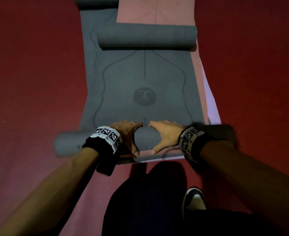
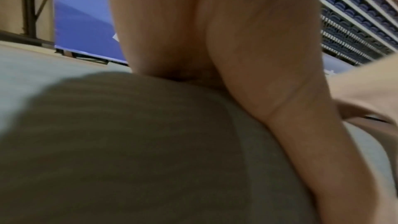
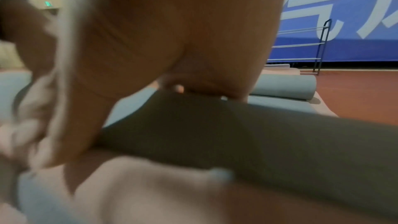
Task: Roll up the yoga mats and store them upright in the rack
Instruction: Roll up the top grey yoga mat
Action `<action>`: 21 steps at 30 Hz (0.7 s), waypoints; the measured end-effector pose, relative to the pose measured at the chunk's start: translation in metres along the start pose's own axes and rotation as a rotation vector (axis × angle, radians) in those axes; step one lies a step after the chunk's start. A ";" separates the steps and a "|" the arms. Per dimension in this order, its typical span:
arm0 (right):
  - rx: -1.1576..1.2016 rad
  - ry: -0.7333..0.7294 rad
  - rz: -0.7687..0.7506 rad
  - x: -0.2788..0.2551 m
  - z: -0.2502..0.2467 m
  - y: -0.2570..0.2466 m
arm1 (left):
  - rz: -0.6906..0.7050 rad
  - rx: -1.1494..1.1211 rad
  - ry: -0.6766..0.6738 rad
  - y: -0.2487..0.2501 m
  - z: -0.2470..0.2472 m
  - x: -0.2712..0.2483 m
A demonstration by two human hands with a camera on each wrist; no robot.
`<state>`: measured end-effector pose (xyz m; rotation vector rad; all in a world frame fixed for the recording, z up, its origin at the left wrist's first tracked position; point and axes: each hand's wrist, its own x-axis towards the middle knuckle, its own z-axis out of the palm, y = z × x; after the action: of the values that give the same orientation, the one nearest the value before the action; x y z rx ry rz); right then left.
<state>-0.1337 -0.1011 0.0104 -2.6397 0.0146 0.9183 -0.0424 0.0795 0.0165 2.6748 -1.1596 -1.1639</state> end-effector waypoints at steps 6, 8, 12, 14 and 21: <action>-0.069 0.070 0.019 -0.005 0.004 0.000 | 0.002 -0.006 0.017 -0.001 -0.007 0.004; -0.038 0.109 0.016 -0.006 0.001 -0.001 | 0.003 0.006 0.033 0.001 -0.009 0.001; -0.031 0.150 -0.019 -0.007 -0.006 -0.001 | 0.024 -0.001 0.068 0.000 -0.013 -0.006; -0.022 0.174 -0.047 -0.008 -0.013 -0.003 | 0.027 0.001 0.082 0.000 -0.017 -0.011; 0.066 0.204 -0.037 -0.015 -0.045 -0.013 | 0.045 0.022 0.126 0.001 -0.038 -0.034</action>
<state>-0.1168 -0.1053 0.0561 -2.6504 0.0454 0.6231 -0.0345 0.0901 0.0658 2.6784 -1.2120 -0.9670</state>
